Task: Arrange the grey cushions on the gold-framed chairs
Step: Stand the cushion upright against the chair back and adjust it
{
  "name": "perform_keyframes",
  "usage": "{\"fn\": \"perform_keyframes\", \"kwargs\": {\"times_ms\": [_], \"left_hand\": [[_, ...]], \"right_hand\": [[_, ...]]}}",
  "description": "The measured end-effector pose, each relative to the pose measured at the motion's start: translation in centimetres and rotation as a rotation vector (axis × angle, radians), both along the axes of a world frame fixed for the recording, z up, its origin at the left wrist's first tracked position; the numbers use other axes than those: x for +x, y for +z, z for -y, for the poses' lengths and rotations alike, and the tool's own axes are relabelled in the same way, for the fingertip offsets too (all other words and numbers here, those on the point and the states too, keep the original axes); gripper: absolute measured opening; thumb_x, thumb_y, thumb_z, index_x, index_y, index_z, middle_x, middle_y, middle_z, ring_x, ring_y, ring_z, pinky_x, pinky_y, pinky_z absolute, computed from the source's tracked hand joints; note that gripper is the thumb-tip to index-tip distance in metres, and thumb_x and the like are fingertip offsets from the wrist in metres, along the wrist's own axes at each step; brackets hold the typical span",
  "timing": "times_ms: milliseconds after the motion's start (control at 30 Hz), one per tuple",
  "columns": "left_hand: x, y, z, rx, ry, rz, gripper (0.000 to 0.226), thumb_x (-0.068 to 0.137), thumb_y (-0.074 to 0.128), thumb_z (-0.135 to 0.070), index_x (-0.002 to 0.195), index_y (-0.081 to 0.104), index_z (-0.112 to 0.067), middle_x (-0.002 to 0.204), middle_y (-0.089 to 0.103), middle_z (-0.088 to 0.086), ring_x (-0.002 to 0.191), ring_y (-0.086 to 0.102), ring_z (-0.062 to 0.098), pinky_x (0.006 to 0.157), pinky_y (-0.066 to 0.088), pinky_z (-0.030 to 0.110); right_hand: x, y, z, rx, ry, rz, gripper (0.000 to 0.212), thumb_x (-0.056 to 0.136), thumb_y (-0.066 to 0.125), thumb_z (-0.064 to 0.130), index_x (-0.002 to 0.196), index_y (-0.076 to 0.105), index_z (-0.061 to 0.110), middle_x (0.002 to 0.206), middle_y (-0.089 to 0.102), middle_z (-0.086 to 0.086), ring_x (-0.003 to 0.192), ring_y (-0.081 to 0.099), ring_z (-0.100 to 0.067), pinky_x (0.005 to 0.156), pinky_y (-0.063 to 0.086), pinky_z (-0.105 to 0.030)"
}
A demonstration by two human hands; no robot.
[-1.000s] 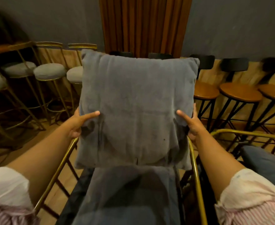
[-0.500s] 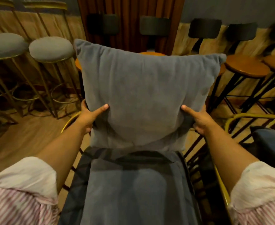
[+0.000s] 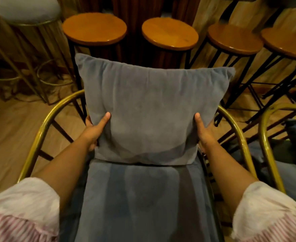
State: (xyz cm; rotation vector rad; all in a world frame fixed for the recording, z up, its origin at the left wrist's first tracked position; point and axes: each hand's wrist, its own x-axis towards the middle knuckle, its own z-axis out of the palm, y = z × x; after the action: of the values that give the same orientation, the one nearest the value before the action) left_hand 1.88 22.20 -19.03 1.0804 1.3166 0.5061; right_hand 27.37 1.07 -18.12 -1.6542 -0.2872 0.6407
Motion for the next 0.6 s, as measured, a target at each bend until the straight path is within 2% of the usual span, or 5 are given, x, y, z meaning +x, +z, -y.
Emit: {"fn": "perform_keyframes", "kwargs": {"times_ms": [167,333,433,500,600], "left_hand": [[0.6,0.3,-0.3,-0.014,0.002,-0.073,0.095,0.077,0.065,-0.055,0.151,0.011,-0.030,0.157,0.027,0.003,0.140,0.031,0.037,0.104,0.033,0.061],[0.8,1.4,0.3,0.036,0.026,-0.101,0.101,0.076,0.066,-0.055,0.153,0.010,-0.019,0.158,0.025,0.010,0.141,0.031,0.037,0.113,0.032,0.051],[0.9,2.8,2.1,0.055,-0.009,-0.144,0.095,0.082,0.056,-0.058,0.153,0.006,-0.021,0.161,0.018,0.008,0.144,0.026,0.037,0.115,0.028,0.052],[1.5,4.4,4.1,0.072,-0.025,-0.138,0.085,0.087,0.053,-0.052,0.153,0.011,-0.019,0.159,0.023,0.007,0.142,0.030,0.035,0.115,0.029,0.050],[2.7,6.8,7.9,0.103,-0.138,-0.148,0.066,0.096,0.045,-0.038,0.151,0.016,-0.015,0.154,0.033,0.016,0.137,0.037,0.037,0.112,0.032,0.045]], "right_hand": [[0.1,-0.4,-0.6,-0.085,-0.011,0.008,0.141,0.032,0.065,0.086,0.150,0.020,0.023,0.155,0.033,-0.002,0.139,0.034,-0.027,0.113,0.032,-0.044],[-0.2,-0.2,-0.4,-0.172,0.010,-0.031,0.088,0.081,0.059,0.054,0.151,0.018,0.019,0.155,0.031,-0.007,0.140,0.032,-0.032,0.112,0.031,-0.050],[-0.9,0.6,0.8,-0.260,0.072,0.009,0.082,0.087,0.053,0.053,0.152,0.017,0.019,0.155,0.031,-0.009,0.140,0.032,-0.035,0.112,0.032,-0.049],[-1.7,1.8,2.4,-0.314,0.111,0.044,0.072,0.091,0.047,0.051,0.150,0.024,0.017,0.152,0.036,-0.011,0.138,0.036,-0.034,0.110,0.033,-0.042],[-2.6,3.8,5.2,-0.267,0.167,0.083,0.055,0.096,0.037,0.049,0.137,0.048,0.015,0.140,0.052,-0.011,0.132,0.046,-0.027,0.102,0.036,-0.033]]}}
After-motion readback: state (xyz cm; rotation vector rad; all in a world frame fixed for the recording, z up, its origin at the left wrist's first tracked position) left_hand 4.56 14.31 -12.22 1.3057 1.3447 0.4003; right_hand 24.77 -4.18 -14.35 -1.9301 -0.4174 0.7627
